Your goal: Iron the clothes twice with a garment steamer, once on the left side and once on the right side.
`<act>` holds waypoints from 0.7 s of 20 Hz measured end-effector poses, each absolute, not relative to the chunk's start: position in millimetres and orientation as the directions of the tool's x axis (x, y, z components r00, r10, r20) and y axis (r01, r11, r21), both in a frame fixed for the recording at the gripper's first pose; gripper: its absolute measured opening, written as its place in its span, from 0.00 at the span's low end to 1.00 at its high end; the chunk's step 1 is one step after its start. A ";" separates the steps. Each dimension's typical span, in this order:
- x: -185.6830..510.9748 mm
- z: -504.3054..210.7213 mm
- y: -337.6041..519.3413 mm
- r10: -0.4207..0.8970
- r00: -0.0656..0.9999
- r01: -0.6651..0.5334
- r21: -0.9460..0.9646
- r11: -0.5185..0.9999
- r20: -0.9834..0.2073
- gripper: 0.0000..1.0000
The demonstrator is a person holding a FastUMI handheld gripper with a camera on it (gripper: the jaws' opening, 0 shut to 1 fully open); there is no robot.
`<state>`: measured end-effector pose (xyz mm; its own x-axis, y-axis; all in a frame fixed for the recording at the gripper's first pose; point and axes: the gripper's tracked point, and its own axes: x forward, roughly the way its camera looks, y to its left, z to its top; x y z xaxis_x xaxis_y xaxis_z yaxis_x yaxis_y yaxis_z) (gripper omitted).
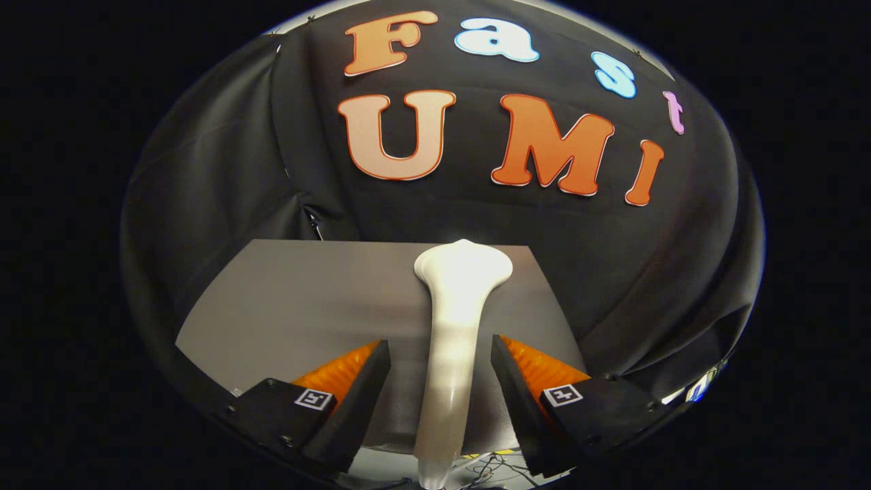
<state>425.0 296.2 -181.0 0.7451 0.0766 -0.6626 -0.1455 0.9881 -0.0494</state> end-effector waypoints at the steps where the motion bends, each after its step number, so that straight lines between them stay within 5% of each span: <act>1: 428.1 -185.3 293.7 0.064 0.737 -0.138 -0.058 0.989 -0.672 0.96; 13: 446.9 -214.8 297.8 0.112 0.704 -0.123 0.035 0.992 -0.702 0.68; 14: 448.6 -217.3 296.8 0.122 0.700 -0.125 0.047 0.991 -0.704 0.60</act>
<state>448.6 296.8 -217.3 0.7001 0.1216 -0.7036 -0.1250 0.9910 0.0469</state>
